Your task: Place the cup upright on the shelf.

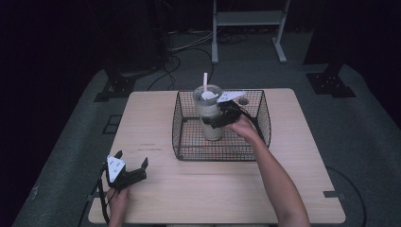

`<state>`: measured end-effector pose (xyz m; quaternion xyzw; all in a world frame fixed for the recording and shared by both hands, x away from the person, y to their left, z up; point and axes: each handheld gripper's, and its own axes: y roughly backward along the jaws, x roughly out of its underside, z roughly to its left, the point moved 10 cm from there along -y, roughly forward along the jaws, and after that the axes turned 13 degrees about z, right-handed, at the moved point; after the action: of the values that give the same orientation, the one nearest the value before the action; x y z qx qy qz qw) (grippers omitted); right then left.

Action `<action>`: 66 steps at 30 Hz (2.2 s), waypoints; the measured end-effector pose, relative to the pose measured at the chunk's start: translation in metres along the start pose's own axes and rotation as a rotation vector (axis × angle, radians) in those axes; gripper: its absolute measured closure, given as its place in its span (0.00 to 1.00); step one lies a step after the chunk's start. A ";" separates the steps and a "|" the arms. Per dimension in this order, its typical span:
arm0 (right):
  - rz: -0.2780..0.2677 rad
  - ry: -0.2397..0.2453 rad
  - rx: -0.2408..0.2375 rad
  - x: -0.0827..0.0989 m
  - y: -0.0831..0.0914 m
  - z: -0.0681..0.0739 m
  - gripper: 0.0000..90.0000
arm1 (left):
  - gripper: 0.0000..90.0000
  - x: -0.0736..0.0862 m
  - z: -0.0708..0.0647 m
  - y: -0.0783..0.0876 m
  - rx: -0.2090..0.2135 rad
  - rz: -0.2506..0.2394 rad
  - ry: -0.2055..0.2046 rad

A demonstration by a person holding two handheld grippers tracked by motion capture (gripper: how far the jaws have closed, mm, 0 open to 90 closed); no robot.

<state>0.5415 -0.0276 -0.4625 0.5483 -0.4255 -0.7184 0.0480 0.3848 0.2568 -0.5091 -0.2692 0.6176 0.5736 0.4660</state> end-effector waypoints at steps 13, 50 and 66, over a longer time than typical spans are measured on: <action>0.006 -0.007 -0.009 0.006 0.005 0.000 0.09 | 0.00 0.000 0.000 0.000 -0.001 0.001 0.000; 0.113 -0.037 0.015 0.026 0.025 0.000 0.11 | 0.00 0.000 0.000 0.000 0.000 0.000 0.000; 0.160 -0.072 0.035 0.031 0.046 0.004 0.15 | 0.00 0.000 -0.001 0.000 -0.001 0.002 -0.007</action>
<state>0.5071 -0.0713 -0.4551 0.4871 -0.4821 -0.7238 0.0803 0.3847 0.2558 -0.5094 -0.2668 0.6160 0.5753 0.4674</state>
